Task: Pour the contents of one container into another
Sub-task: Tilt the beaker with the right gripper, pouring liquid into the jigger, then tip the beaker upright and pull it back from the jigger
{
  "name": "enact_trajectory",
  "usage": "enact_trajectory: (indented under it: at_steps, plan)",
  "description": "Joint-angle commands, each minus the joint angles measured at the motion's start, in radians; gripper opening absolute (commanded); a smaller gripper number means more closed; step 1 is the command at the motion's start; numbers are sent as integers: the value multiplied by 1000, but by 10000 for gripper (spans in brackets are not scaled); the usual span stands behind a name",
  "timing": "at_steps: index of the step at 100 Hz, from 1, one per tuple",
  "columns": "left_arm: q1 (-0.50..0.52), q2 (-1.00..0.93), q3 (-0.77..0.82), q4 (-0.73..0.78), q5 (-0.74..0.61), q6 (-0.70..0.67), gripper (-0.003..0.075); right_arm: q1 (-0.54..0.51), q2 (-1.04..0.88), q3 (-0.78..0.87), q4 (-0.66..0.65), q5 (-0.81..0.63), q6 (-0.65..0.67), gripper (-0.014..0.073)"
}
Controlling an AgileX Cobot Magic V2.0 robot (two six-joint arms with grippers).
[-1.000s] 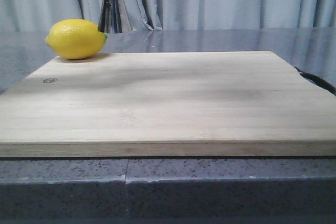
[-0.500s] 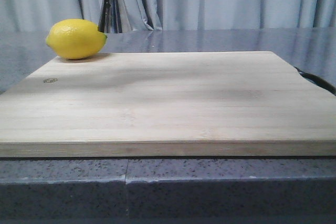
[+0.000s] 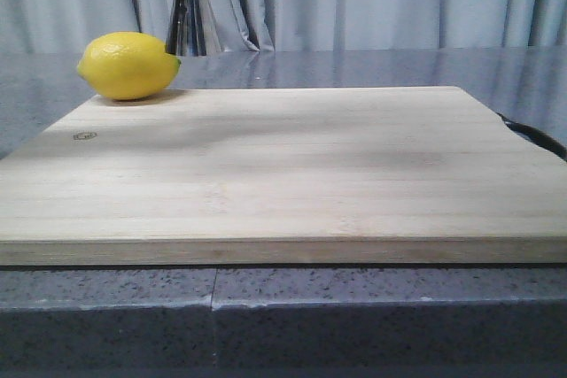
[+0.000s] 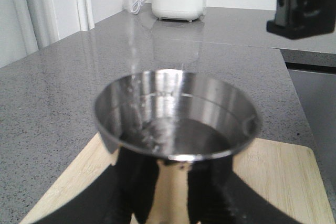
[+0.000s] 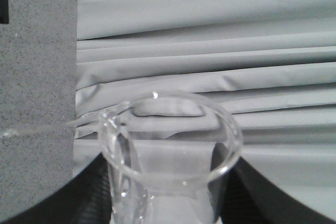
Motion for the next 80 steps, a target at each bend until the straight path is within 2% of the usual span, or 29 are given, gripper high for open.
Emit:
enact_trajectory:
  at_steps: [1,20,40,53,63,80]
  plan:
    - [-10,-44,-32,-91,97,-8,228,1,-37,-39,-18,8,7,302]
    - [-10,-44,-32,-91,97,-8,228,1,-37,-39,50,44,195,302]
    - [-10,-44,-32,-91,97,-8,228,-1,-41,-39,50,102,480,302]
    - [-10,-44,-32,-91,97,-8,228,-40,-61,-34,75,123,654,302]
    - [-10,-44,-32,-91,97,-8,228,-99,-89,-14,134,121,720,302]
    - [-10,-44,-32,-91,97,-8,228,-238,-151,54,297,68,724,302]
